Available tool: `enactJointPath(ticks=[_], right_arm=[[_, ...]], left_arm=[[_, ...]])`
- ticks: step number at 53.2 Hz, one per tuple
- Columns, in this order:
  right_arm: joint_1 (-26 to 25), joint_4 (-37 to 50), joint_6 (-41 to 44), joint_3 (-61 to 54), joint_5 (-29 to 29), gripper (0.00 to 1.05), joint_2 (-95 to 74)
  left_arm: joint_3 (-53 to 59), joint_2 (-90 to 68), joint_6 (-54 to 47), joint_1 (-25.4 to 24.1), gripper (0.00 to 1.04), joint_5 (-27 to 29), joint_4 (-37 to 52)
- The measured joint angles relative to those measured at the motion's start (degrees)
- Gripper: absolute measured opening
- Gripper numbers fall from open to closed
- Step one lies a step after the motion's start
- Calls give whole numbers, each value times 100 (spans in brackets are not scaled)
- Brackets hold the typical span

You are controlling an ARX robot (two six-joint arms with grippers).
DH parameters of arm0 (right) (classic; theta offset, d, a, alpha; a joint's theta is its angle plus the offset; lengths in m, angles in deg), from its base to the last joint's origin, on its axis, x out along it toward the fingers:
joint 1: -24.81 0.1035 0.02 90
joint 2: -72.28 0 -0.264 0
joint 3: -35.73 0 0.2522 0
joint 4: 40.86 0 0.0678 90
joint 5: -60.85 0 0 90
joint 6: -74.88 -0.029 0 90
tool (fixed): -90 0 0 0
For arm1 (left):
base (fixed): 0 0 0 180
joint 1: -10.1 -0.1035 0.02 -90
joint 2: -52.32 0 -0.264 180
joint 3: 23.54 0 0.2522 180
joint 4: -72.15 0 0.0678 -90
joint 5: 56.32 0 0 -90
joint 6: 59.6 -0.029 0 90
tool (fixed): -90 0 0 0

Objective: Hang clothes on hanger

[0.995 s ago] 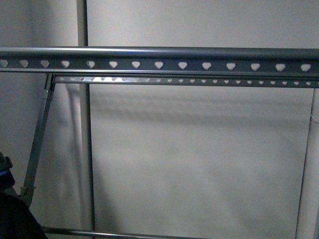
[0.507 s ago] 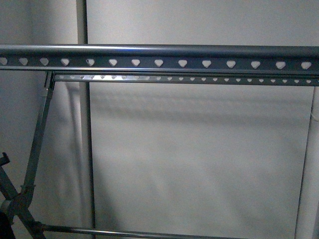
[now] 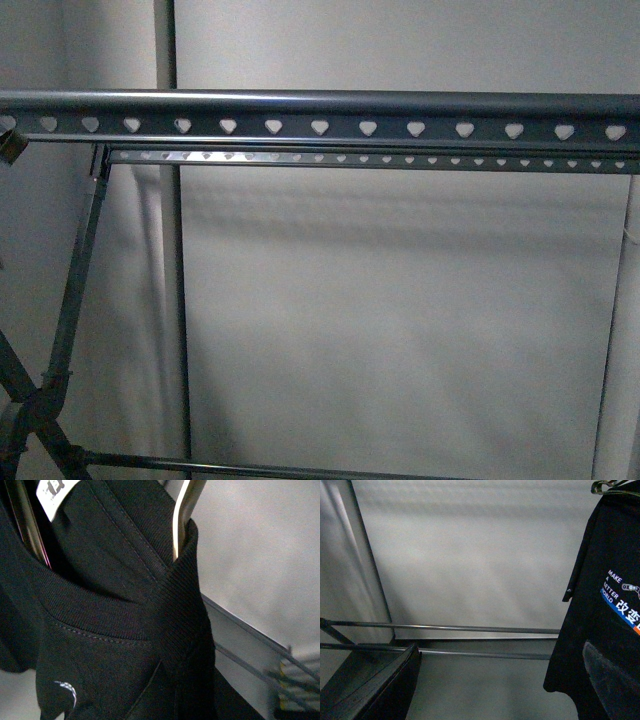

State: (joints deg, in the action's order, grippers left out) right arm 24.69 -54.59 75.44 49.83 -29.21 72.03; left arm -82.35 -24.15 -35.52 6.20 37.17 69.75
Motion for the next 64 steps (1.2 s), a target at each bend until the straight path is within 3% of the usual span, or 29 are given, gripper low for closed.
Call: enactJointPath(ticks=[12, 16, 22, 27, 33, 41, 64], right_arm=[[0, 0, 0, 0, 0, 97, 0], [0, 0, 0, 0, -2, 97, 0], [0, 0, 0, 0, 0, 97, 0], [0, 0, 0, 0, -2, 97, 0], [0, 0, 0, 0, 0, 97, 0], [0, 0, 0, 0, -2, 97, 0], [0, 0, 0, 0, 0, 97, 0]], left_arm=[[-44, 1451, -1622, 151, 4, -2861, -1047], [-470, 1427, -2520, 223, 4, -4017, -1838], [-1294, 1045, -4142, 378, 4, -5193, -3344], [-1998, 535, -5855, 518, 4, -5202, -4454], [-2627, -77, -7486, 686, 4, -4863, -5093], [-2809, -575, -9191, 979, 4, -4367, -4457], [-2846, -560, -9696, 1040, 4, -4406, -4430]])
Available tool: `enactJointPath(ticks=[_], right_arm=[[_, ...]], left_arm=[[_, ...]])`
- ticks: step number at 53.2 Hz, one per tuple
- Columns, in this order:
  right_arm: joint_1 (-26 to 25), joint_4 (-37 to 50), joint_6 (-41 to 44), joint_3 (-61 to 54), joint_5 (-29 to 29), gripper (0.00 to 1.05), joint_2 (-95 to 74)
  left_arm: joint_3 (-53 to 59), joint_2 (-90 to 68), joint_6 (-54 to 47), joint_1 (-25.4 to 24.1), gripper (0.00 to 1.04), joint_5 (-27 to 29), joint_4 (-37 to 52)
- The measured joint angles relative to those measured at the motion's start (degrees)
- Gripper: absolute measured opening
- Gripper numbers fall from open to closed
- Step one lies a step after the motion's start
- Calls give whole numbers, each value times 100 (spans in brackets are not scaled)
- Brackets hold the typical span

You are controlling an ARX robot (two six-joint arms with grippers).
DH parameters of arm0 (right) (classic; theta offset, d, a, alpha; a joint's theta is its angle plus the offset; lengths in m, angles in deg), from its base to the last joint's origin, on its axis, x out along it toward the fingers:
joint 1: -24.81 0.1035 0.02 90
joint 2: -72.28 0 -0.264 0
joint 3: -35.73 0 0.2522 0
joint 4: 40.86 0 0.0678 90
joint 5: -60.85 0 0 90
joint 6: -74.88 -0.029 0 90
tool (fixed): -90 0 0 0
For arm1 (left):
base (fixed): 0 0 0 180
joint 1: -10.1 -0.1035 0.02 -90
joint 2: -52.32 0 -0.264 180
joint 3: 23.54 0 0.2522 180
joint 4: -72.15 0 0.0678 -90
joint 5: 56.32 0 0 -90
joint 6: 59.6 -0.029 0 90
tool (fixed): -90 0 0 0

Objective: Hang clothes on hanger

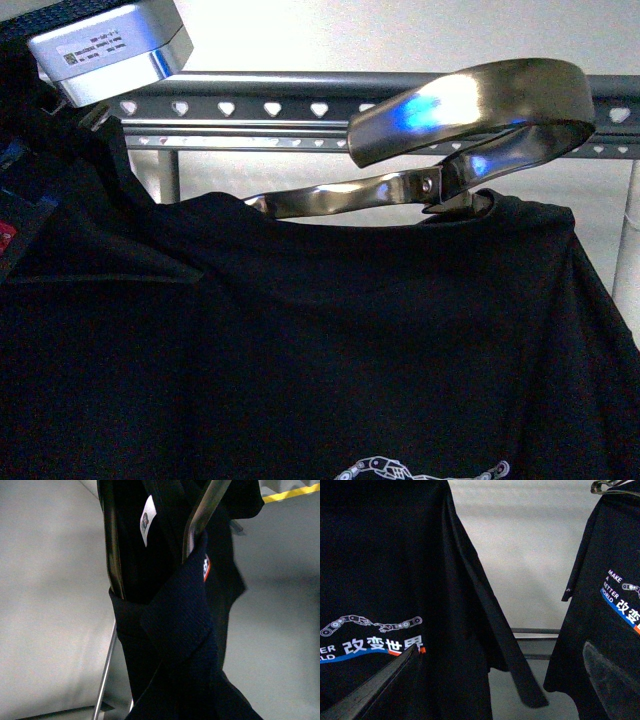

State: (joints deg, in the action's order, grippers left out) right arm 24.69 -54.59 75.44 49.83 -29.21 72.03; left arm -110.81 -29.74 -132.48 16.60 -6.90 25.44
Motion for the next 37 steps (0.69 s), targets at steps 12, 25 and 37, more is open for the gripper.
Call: enactJointPath(ticks=[12, 25, 37], right_arm=[[-1296, 968, 1032, 476, -2957, 97, -1521], [-1897, 752, 4562, 3086, -5187, 97, -5158], [-1113, -527, 6977, 4747, -4301, 97, -6640]], left_arm=[[0, 0, -50, 0, 4, 13, 0], [0, 0, -87, -9, 4, 11, 0], [0, 0, -122, -2, 4, 4, 0]])
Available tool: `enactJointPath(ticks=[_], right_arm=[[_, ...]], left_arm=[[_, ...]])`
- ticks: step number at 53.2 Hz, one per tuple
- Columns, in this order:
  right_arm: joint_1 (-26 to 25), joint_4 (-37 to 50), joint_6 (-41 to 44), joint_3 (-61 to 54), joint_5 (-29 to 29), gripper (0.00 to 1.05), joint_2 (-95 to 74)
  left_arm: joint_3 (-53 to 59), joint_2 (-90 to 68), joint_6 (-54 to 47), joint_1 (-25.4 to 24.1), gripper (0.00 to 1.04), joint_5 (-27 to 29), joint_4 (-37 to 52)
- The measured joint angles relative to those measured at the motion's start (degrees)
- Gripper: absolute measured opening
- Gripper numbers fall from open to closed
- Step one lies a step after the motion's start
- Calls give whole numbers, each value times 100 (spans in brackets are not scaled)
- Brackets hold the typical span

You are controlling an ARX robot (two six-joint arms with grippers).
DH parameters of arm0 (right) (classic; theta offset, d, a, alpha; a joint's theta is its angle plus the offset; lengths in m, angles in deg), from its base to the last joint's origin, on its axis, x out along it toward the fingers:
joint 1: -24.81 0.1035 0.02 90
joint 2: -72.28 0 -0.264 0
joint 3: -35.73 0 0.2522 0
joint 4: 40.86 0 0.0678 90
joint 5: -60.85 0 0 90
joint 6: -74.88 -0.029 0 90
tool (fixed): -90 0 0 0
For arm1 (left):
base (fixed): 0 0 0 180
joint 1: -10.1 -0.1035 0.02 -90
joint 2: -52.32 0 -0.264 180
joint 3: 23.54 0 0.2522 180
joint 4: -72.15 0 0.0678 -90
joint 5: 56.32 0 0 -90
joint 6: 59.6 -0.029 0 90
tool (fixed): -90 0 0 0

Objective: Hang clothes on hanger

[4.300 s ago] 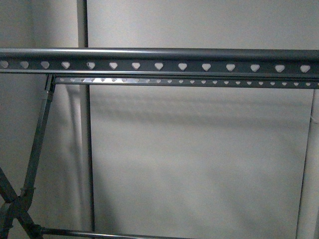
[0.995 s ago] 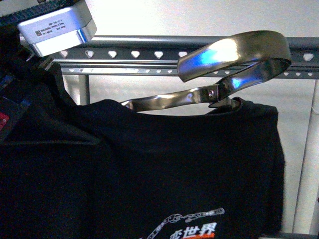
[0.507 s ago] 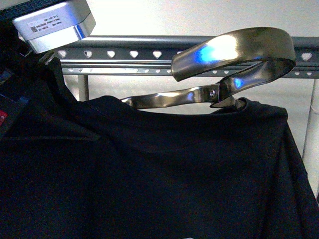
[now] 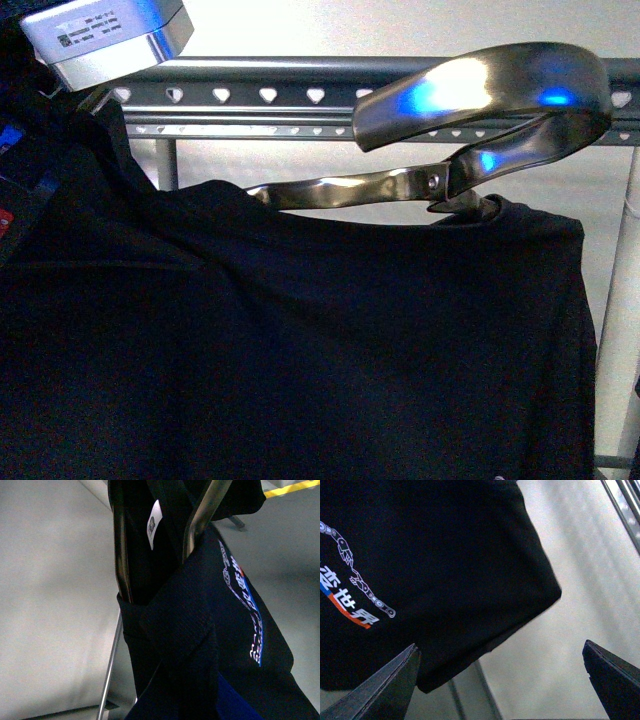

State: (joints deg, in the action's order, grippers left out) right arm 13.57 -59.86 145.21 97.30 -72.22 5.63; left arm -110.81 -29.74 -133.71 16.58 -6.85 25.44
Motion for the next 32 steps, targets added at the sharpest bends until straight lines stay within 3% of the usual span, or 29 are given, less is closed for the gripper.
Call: enactJointPath(ticks=[9, 26, 32], right_arm=[[686, 146, 680, 632, 632, 97, -516], [1480, 229, 752, 1440, 1443, 97, -1484], [1620, 435, 616, 1631, 1593, 86, -1814]], left_arm=[[0, 0, -20, 20, 4, -17, 0], [0, 0, -37, -4, 4, -11, 0], [0, 0, -48, -4, 4, -11, 0]])
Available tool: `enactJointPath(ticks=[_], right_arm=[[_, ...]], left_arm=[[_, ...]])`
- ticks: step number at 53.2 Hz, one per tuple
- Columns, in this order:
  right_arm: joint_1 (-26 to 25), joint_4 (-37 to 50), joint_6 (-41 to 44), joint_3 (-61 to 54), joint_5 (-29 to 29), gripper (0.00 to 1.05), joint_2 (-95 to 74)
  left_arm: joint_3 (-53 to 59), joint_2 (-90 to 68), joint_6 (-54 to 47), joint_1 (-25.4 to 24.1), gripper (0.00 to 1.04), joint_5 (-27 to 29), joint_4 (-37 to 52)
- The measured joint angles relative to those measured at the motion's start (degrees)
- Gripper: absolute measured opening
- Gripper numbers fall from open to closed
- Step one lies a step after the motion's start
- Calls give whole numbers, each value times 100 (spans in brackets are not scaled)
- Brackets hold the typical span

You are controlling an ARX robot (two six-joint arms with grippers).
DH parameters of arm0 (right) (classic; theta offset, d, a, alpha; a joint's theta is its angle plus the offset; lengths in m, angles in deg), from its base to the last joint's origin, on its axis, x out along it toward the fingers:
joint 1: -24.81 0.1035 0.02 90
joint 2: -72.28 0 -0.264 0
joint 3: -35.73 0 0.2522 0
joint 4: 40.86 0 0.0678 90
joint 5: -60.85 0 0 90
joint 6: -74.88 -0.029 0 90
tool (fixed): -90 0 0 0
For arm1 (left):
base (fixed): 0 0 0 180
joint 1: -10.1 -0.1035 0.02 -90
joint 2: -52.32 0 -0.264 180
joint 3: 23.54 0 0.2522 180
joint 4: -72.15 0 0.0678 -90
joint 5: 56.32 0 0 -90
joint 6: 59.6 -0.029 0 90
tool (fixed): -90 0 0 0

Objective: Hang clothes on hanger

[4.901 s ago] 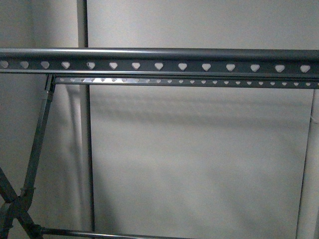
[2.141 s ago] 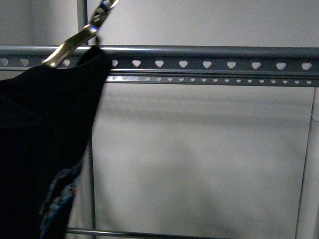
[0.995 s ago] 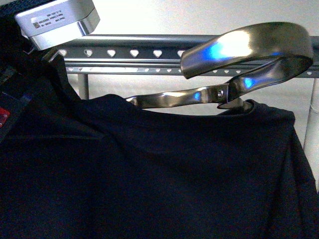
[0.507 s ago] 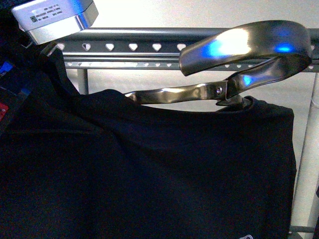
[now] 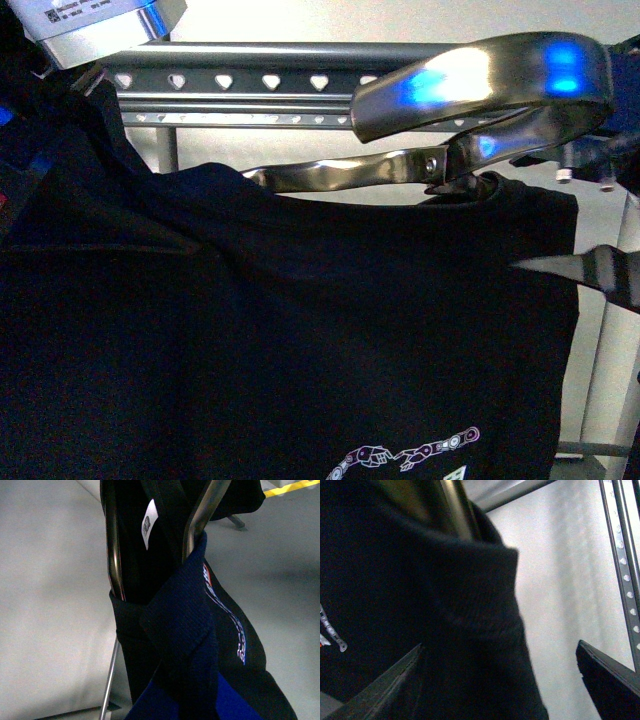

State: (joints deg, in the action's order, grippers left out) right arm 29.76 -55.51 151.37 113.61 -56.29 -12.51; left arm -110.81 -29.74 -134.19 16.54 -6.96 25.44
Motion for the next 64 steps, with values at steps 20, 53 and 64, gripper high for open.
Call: enactJointPath(ticks=[20, 53, 64], right_arm=[[120, 332, -431, 234, 175, 37, -660], [-1038, 1176, -2763, -2507, -87, 5, 1058], [-1703, 15, -1624, -2883, -1187, 4, 1019]], left_arm=[[0, 0, -35, 4, 4, 20, 0], [-186, 94, -96, 15, 68, -157, 76], [-173, 92, -101, 7, 95, -118, 63]])
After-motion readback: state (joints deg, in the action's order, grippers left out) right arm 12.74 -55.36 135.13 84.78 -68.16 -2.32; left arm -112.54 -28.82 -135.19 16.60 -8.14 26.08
